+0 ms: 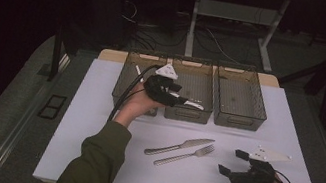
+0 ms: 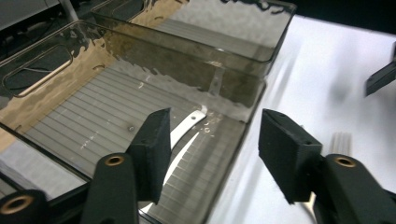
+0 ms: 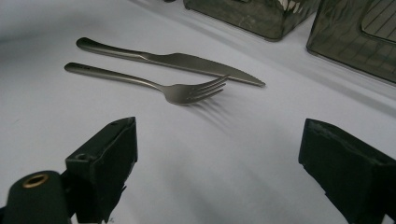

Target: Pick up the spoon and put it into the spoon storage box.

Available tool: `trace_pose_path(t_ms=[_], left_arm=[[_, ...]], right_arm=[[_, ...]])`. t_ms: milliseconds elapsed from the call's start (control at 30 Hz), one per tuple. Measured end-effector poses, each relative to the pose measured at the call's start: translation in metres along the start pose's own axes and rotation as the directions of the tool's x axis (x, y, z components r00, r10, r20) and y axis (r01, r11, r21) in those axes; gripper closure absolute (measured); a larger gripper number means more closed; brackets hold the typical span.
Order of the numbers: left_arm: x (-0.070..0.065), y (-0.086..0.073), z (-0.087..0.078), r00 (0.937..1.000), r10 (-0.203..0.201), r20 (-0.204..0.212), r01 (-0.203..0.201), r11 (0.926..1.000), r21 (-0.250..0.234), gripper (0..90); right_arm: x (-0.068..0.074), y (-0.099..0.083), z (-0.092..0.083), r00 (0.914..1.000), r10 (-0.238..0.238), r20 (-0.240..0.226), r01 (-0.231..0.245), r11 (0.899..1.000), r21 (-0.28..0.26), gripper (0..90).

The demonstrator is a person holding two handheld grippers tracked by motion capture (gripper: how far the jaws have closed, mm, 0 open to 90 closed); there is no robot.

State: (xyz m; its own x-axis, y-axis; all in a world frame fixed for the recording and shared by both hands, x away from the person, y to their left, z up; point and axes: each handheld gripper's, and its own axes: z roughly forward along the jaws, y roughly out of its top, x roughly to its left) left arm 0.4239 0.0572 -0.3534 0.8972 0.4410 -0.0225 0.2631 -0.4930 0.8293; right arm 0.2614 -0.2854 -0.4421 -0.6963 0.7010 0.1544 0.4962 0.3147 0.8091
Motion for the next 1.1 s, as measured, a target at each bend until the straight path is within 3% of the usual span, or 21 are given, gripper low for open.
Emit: trace_pose_path(t_ms=[233, 500, 733, 1100], left_arm=[[-0.013, -0.013, -0.013, 0.9994, -0.03, 0.017, 0.03, 0.999, -0.032, 32.1], [-0.032, -0.025, -0.024, 0.9998, -0.009, 0.019, 0.009, 0.9997, -0.023, 21.8], [-0.05, -0.044, -0.032, 0.9996, -0.017, 0.024, 0.018, 0.9985, -0.052, 20.4], [-0.068, -0.065, -0.044, 1.0, -0.006, -0.006, 0.006, 0.9981, -0.061, 21.6]], right_arm=[[0.0, 0.0, 0.0, 1.0, 0.004, 0.002, -0.004, 1.0, 0.004, 11.7], [-0.001, 0.0, 0.0, 1.0, 0.004, 0.004, -0.004, 1.0, 0.004, 11.7], [-0.001, -0.001, 0.0, 1.0, 0.005, 0.006, -0.005, 1.0, 0.002, 11.7], [-0.001, -0.001, -0.002, 1.0, 0.005, 0.006, -0.005, 1.0, 0.001, 11.7]])
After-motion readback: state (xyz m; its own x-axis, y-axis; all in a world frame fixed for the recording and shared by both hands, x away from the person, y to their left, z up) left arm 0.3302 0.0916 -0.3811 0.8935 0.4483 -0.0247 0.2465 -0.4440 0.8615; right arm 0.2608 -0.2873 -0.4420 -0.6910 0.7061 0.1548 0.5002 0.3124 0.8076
